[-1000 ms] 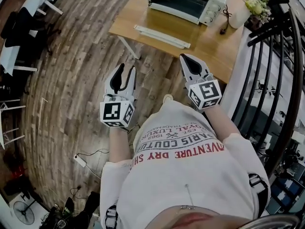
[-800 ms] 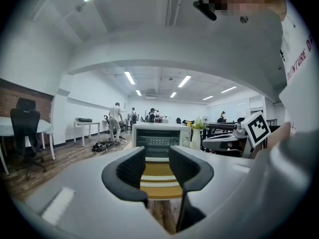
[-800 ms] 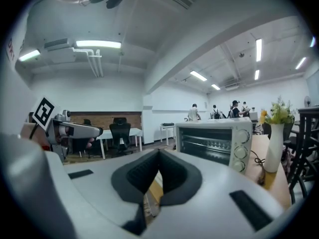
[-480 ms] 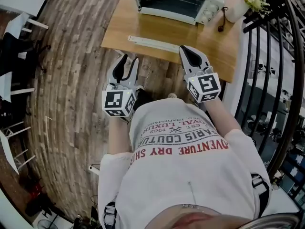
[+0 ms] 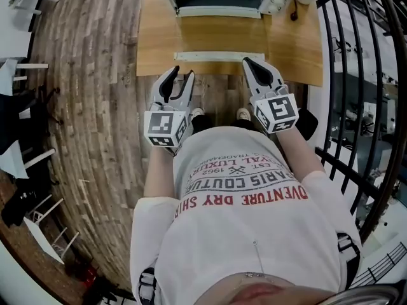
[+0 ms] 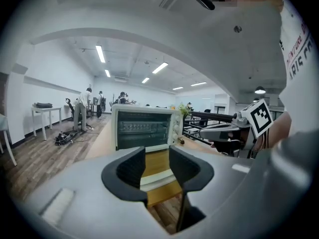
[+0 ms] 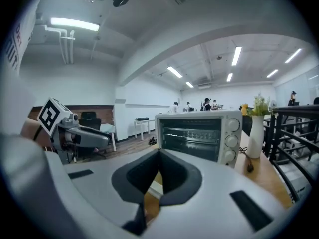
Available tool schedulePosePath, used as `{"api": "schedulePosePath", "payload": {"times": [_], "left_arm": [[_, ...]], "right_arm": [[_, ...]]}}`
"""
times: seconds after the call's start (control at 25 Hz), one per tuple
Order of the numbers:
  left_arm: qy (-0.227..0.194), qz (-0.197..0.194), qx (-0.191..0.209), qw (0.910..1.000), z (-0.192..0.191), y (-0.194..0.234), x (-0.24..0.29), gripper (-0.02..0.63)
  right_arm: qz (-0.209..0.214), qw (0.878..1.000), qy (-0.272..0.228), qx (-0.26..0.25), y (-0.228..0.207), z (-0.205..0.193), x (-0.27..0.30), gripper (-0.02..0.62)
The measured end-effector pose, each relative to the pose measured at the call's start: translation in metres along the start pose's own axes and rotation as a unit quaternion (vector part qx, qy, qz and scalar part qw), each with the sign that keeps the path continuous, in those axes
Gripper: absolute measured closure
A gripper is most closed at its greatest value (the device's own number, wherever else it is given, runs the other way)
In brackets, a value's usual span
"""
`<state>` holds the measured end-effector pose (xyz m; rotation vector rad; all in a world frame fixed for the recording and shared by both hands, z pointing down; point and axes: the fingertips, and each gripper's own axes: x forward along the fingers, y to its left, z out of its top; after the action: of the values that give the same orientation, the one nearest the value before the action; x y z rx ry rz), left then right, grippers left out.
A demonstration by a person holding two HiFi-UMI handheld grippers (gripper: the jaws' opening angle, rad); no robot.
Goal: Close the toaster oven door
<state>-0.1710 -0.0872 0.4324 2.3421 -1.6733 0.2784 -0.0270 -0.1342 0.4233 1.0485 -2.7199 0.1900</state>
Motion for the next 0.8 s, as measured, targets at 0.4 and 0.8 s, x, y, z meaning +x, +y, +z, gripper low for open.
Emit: {"api": "schedulePosePath", "payload": {"times": [0.4, 0.8], "left_arm": [[0.104, -0.045, -0.022, 0.9933, -0.110, 0.037, 0.050, 0.448], [0.167, -0.037, -0.053, 0.9839, -0.170, 0.069, 0.090, 0.448]], "right_arm": [[-0.056, 0.997, 0.034, 0.029, 0.007, -0.052, 0.026, 0.609], [-0.072, 0.994, 0.061, 0.049, 0.002, -0.088, 0.055, 0.609]]}}
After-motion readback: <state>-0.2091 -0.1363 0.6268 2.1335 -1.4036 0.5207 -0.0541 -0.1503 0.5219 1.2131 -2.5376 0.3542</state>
